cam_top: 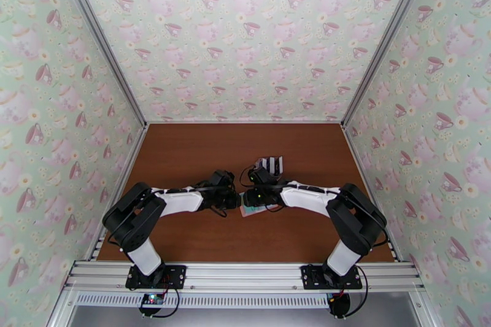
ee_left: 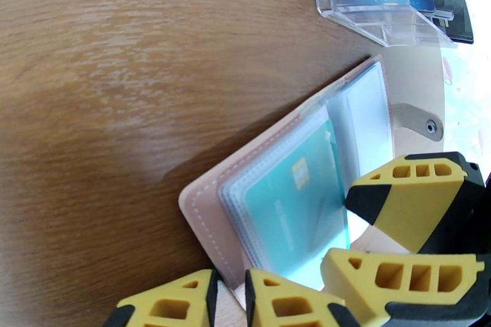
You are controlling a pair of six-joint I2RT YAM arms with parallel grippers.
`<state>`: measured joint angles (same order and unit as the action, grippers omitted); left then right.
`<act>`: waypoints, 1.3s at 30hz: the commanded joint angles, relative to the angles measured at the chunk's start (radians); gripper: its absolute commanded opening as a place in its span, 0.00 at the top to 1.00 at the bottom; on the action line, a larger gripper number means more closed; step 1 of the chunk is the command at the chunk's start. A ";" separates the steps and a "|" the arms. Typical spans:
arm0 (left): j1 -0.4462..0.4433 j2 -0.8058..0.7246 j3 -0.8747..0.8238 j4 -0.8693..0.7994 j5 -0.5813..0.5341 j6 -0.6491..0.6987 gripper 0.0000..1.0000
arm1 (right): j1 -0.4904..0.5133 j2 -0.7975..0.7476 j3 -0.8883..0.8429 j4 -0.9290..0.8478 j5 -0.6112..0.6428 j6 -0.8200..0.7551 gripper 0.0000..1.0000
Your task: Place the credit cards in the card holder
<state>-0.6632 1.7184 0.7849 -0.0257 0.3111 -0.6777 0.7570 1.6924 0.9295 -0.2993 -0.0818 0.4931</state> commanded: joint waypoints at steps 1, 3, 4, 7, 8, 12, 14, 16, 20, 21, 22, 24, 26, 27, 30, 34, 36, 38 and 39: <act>0.013 0.037 -0.011 -0.088 -0.010 0.012 0.79 | -0.006 -0.017 0.009 -0.020 0.022 0.009 0.53; 0.014 0.037 -0.011 -0.089 -0.010 0.013 0.79 | -0.007 -0.018 0.005 -0.015 0.024 0.010 0.53; 0.014 0.039 -0.012 -0.088 -0.009 0.014 0.79 | -0.009 -0.018 0.006 -0.014 0.024 0.011 0.53; 0.014 0.040 -0.011 -0.088 -0.007 0.014 0.79 | -0.012 -0.004 0.008 -0.012 0.024 0.011 0.53; 0.015 0.040 -0.011 -0.088 -0.007 0.014 0.79 | -0.013 0.000 0.008 -0.010 0.021 0.011 0.53; 0.015 0.037 -0.013 -0.089 -0.009 0.014 0.79 | -0.013 0.014 0.009 0.001 0.002 0.011 0.53; 0.016 0.037 -0.015 -0.089 -0.009 0.014 0.79 | -0.013 0.019 0.011 0.008 -0.006 0.013 0.53; 0.017 0.041 -0.013 -0.086 -0.006 0.013 0.79 | -0.012 0.024 0.013 0.012 -0.021 0.011 0.53; 0.018 0.043 -0.012 -0.083 -0.004 0.012 0.79 | -0.012 0.035 0.016 0.011 -0.025 0.011 0.54; 0.018 0.043 -0.011 -0.083 -0.004 0.012 0.79 | -0.012 0.036 0.017 0.012 -0.031 0.010 0.54; 0.017 0.043 -0.011 -0.085 -0.004 0.012 0.79 | -0.012 0.036 0.016 0.015 -0.036 0.013 0.54; 0.020 0.045 -0.011 -0.083 -0.004 0.013 0.79 | -0.008 0.036 0.017 0.022 -0.047 0.015 0.54; 0.022 0.049 -0.010 -0.082 -0.002 0.014 0.79 | 0.001 0.034 0.022 0.026 -0.055 0.015 0.55; 0.024 0.050 -0.009 -0.082 -0.002 0.015 0.79 | 0.006 0.033 0.026 0.027 -0.058 0.016 0.55; 0.033 0.049 -0.001 -0.089 -0.006 0.018 0.79 | 0.016 0.036 0.034 0.032 -0.067 0.026 0.56; 0.059 0.045 0.017 -0.124 -0.016 0.037 0.79 | 0.024 0.036 0.038 0.037 -0.074 0.039 0.57; 0.079 0.040 0.027 -0.136 -0.017 0.050 0.79 | 0.027 0.038 0.038 0.041 -0.082 0.045 0.57; 0.095 0.036 0.040 -0.151 -0.017 0.064 0.79 | 0.030 0.043 0.038 0.047 -0.086 0.053 0.57; 0.103 0.036 0.046 -0.160 -0.018 0.072 0.79 | 0.032 0.044 0.038 0.049 -0.089 0.057 0.57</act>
<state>-0.5964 1.7287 0.8162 -0.0917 0.3550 -0.6506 0.7773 1.7176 0.9367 -0.2771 -0.1364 0.5240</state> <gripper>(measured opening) 0.209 0.427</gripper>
